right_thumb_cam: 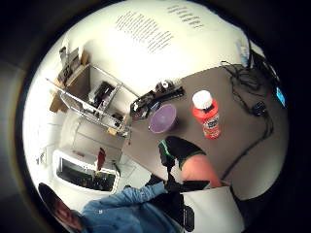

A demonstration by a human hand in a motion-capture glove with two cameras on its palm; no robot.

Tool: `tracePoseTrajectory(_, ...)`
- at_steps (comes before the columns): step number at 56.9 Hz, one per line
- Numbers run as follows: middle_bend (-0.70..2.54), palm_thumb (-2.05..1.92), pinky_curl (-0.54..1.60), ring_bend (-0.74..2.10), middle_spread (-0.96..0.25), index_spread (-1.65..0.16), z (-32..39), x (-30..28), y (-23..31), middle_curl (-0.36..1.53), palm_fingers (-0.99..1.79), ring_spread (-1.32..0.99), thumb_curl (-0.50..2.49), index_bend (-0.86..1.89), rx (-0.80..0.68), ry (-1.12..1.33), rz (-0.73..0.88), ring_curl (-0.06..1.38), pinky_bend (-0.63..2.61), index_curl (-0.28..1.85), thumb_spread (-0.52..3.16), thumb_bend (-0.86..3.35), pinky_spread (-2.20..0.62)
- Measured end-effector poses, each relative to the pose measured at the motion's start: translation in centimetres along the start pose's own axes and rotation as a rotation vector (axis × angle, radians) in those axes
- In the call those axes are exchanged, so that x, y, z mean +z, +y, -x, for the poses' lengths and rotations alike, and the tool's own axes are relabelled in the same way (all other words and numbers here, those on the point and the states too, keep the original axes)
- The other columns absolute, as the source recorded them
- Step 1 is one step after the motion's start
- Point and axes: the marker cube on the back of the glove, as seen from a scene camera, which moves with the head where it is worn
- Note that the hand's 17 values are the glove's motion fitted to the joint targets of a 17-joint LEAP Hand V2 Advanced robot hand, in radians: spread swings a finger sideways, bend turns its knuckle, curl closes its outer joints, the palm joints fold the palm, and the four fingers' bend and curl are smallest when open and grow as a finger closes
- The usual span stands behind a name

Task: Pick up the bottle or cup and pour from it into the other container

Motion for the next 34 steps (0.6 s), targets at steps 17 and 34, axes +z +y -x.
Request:
tracePoseTrajectory(17, 0.21, 0.54, 0.34, 0.44, 0.10, -0.27, -3.8, 2.9, 0.2, 0.32, 0.27, 0.14, 0.36, 0.12, 0.021, -0.223, -0.118, 0.30, 0.48, 0.22, 0.91, -0.03, 0.29)
tracePoseTrajectory(34, 0.19, 0.57, 0.35, 0.47, 0.11, -0.24, -5.0, 7.5, 0.3, 0.33, 0.27, 0.12, 0.37, 0.11, 0.079, -0.424, -0.165, 0.31, 0.49, 0.21, 0.91, -0.03, 0.29)
